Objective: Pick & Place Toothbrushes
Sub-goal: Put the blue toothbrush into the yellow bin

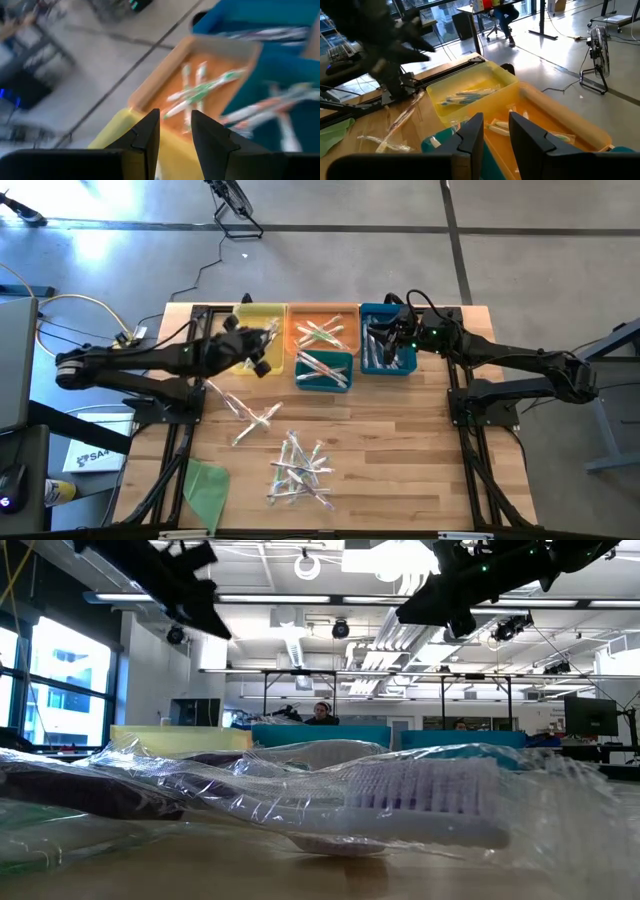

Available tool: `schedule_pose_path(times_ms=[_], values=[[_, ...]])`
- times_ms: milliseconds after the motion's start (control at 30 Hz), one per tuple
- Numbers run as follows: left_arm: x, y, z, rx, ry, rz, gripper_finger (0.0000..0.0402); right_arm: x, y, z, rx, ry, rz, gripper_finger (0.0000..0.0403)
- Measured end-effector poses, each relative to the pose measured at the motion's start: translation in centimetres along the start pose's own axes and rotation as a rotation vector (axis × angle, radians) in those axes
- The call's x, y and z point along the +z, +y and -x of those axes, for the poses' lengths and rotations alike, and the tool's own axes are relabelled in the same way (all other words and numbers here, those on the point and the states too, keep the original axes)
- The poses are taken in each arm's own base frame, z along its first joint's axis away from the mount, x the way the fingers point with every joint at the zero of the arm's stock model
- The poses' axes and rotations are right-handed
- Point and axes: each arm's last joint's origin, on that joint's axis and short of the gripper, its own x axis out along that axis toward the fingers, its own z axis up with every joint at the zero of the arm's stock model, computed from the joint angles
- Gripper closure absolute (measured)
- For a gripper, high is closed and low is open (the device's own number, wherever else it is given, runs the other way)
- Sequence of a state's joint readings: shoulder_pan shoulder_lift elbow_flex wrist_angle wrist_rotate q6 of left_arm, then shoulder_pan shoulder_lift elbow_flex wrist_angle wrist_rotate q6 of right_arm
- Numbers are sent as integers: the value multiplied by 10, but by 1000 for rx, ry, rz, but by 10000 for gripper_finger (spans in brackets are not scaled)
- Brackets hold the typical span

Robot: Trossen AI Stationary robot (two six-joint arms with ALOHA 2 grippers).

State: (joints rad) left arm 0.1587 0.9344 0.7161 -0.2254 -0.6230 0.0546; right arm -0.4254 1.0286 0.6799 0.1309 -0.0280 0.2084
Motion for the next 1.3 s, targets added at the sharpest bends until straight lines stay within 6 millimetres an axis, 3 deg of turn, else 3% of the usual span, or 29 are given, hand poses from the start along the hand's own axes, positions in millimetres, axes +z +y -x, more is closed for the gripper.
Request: schedule_pose_path(times_ms=[267, 633, 933, 1300], values=[[9, -18, 33, -77, -131, -51, 295, -1, 4, 0, 33, 7, -4, 318], [7, -47, 69, -154, -210, -108, 295, -5, 25, 1, 129, 26, 16, 318], [-2, -64, 103, -184, -269, -171, 295, 2, 64, 9, 204, -135, -69, 322], [-11, -73, 133, -350, -322, -206, 295, -13, 116, 13, 196, -165, -64, 396]])
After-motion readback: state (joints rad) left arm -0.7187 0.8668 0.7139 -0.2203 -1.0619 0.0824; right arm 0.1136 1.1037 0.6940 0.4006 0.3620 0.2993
